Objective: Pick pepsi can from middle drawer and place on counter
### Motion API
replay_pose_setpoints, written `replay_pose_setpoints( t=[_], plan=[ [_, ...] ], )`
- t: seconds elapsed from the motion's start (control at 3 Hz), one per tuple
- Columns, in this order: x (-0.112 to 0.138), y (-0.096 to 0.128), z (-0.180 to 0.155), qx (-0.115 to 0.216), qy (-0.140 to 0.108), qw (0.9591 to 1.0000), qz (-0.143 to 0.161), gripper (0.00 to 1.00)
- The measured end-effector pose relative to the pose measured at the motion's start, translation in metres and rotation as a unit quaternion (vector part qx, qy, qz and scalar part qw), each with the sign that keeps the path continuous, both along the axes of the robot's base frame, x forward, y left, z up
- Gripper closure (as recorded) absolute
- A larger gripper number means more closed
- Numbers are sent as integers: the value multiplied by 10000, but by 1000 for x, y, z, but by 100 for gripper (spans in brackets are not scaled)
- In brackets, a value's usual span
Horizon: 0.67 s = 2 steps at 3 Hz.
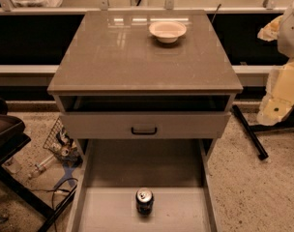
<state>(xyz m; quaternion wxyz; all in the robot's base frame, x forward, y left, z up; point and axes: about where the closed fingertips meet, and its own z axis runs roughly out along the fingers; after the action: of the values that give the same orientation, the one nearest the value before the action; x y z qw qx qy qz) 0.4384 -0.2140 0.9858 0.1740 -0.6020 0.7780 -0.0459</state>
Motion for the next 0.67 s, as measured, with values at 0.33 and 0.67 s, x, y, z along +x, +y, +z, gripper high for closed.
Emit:
replay_pose_setpoints(
  t=[0.33, 0.67],
  plan=[
    [0, 0, 0, 0, -1, 10000, 0, 0],
    [-5, 3, -12, 301, -28, 9995, 51, 0]
  ],
)
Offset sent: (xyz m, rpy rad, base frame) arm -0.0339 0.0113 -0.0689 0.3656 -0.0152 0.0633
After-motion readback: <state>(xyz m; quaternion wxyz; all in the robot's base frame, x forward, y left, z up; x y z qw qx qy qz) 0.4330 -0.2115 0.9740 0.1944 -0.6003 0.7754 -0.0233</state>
